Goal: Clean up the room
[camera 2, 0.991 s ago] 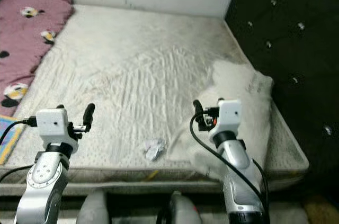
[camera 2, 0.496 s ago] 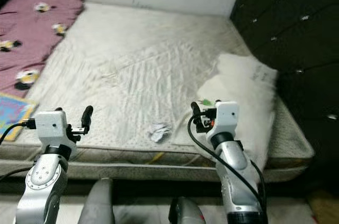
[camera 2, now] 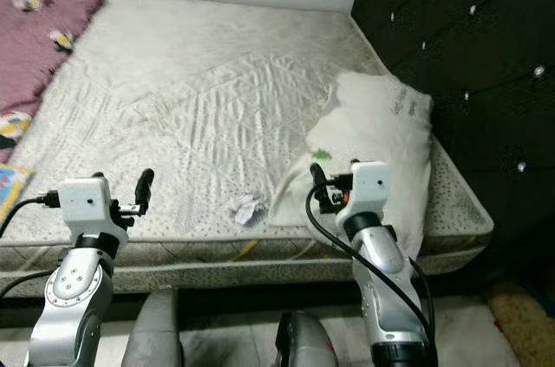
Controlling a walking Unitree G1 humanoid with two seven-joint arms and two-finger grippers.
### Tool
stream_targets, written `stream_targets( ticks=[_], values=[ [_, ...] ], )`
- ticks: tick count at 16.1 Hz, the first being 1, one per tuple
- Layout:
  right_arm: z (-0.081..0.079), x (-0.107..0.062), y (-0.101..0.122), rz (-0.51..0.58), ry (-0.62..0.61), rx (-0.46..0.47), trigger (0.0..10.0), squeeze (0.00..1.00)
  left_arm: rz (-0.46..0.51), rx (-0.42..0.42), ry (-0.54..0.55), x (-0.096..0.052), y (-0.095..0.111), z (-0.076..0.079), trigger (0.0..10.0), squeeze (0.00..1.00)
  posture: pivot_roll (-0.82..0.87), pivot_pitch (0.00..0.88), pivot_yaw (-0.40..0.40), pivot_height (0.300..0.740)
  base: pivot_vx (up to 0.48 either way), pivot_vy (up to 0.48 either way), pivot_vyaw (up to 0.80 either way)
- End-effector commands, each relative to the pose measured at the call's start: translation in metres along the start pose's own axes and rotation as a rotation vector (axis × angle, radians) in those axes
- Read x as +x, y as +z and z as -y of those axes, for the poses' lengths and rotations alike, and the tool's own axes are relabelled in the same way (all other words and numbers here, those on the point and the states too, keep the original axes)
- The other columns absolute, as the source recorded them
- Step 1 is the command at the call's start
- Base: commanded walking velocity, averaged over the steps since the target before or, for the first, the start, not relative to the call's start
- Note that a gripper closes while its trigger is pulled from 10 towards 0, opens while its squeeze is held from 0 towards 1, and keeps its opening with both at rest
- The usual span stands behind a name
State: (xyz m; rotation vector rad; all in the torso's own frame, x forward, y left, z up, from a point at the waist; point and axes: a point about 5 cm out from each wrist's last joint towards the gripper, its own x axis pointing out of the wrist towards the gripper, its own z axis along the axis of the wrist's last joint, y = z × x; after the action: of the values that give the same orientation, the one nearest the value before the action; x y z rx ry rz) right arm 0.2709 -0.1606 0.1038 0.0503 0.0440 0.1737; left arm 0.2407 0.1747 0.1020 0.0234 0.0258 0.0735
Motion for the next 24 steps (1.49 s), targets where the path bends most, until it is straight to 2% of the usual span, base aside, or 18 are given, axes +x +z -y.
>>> stream_targets(
  ticks=[1, 3, 8, 10, 13, 17, 21, 24],
  values=[
    [-0.001, 0.003, 0.000, -0.011, 0.011, -0.006, 10.0, 0.00, 0.013, 0.001, 0.010, 0.003, 0.003, 0.001, 10.0, 0.00, 0.02, 0.000, -0.118, 0.609, 0.000, 0.000, 0.00],
    [0.000, 0.008, -0.006, -0.065, 0.007, -0.025, 10.0, 0.00, 0.011, 0.005, 0.022, 0.005, 0.004, 0.000, 10.0, 0.00, 0.02, 0.000, -0.116, 0.609, 0.000, 0.000, 0.00],
    [-0.006, 0.013, 0.002, -0.058, 0.046, -0.074, 10.0, 0.00, 0.043, -0.007, 0.041, 0.010, 0.020, 0.004, 10.0, 0.00, 0.03, 0.065, -0.117, 0.609, 0.000, 0.000, 0.00],
    [-0.016, 0.014, 0.004, -0.039, 0.125, -0.112, 10.0, 0.00, 0.054, -0.006, 0.038, 0.008, 0.023, 0.003, 10.0, 0.00, 0.02, 0.086, -0.113, 0.609, 0.000, 0.000, 0.00],
    [-0.024, 0.014, 0.003, -0.039, 0.153, -0.075, 10.0, 0.00, 0.027, 0.003, 0.046, 0.002, 0.016, -0.002, 10.0, 0.00, 0.02, 0.077, -0.114, 0.609, 0.000, 0.000, 0.00],
    [-0.022, 0.011, -0.006, -0.078, 0.146, -0.034, 10.0, 0.00, -0.034, 0.038, 0.085, -0.011, 0.002, -0.016, 10.0, 0.00, 0.04, 0.054, -0.109, 0.609, 0.000, 0.000, 0.00],
    [-0.023, 0.012, -0.005, -0.053, 0.150, -0.021, 10.0, 0.00, 0.003, 0.069, 0.070, -0.007, 0.006, -0.017, 10.0, 0.00, 0.05, 0.031, -0.104, 0.609, 0.000, 0.000, 0.00],
    [-0.027, 0.012, -0.005, -0.046, 0.167, -0.011, 10.0, 0.00, 0.002, 0.050, 0.079, -0.003, 0.007, -0.016, 10.0, 0.00, 0.06, 0.024, -0.101, 0.609, 0.000, 0.000, 0.80]
  ],
)
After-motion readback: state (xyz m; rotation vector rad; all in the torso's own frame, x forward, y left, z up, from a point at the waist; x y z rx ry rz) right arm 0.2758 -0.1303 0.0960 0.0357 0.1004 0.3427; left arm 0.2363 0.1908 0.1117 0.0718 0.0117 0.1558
